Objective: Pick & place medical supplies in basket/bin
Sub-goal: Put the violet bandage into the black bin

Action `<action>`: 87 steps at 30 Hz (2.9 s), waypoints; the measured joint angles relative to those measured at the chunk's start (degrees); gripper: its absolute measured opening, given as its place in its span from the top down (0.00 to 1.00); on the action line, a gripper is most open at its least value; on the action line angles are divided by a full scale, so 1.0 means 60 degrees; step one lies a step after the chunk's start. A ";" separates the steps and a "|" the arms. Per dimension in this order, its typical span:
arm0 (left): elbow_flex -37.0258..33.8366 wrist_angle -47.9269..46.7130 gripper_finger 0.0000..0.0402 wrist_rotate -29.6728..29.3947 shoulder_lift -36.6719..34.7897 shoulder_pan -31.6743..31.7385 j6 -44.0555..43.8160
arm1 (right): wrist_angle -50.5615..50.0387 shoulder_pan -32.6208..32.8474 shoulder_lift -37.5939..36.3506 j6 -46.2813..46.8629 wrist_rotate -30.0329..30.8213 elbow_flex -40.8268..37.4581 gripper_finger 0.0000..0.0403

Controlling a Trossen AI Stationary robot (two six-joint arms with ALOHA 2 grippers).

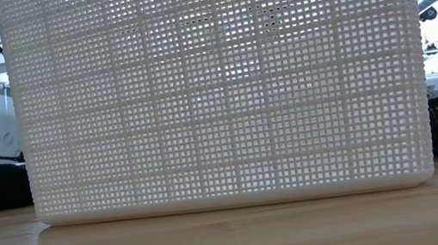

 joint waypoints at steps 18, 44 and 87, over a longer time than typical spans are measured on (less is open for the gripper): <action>-0.0008 0.2582 0.50 -0.4205 0.0849 0.0080 0.1824 | 0.0001 -0.0004 0.0004 0.0000 0.0000 0.0000 0.68; 0.2867 0.3726 0.50 -0.5789 0.4594 0.0270 0.7123 | 0.0003 -0.0007 0.0004 0.0000 -0.0003 0.0003 0.69; 0.3038 0.7593 0.50 -0.8685 0.6376 0.0543 1.0963 | 0.0004 -0.0004 0.0000 0.0000 0.0000 0.0000 0.69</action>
